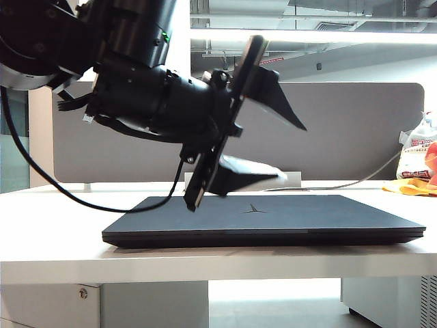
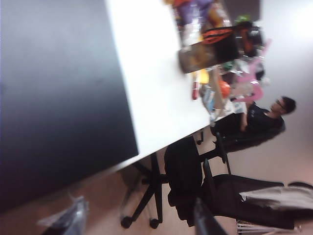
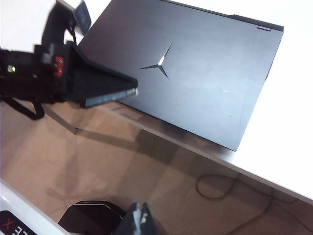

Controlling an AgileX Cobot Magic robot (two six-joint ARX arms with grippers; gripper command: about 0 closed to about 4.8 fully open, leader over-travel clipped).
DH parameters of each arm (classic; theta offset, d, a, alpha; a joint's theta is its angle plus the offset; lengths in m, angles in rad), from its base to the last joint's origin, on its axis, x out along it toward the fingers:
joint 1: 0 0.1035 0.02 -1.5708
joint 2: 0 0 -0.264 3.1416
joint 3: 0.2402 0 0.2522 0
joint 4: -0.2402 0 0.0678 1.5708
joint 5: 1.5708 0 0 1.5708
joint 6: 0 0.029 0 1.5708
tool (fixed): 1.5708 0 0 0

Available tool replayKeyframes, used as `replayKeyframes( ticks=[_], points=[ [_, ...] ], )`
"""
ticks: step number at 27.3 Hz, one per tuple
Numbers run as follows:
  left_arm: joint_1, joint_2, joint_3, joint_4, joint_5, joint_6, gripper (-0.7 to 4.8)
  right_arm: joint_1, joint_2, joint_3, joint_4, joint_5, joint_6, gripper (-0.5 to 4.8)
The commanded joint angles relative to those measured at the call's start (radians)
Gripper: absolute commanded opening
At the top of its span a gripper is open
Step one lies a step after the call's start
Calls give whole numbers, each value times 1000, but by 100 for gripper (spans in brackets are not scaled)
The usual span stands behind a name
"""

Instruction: Open the lid of the laptop and use the keypad to enter the password "123".

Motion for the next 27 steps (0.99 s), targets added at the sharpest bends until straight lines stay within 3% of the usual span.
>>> replayKeyframes(
  ticks=[1,6,11,21,27],
  points=[
    [-26,-2,0,-29,-43,-59,301,0,0,2,10,3,0,-5],
    [-37,-1,-1,-70,-90,-140,304,0,0,2,14,3,0,-5],
    [-53,-1,-1,-70,-143,-216,345,0,0,-3,32,3,0,-5],
    [-92,3,-2,-88,-278,-348,344,0,0,-4,35,3,0,-5],
    [-100,58,-2,-97,-257,-407,341,0,0,-4,33,2,0,-5]
  ],
)
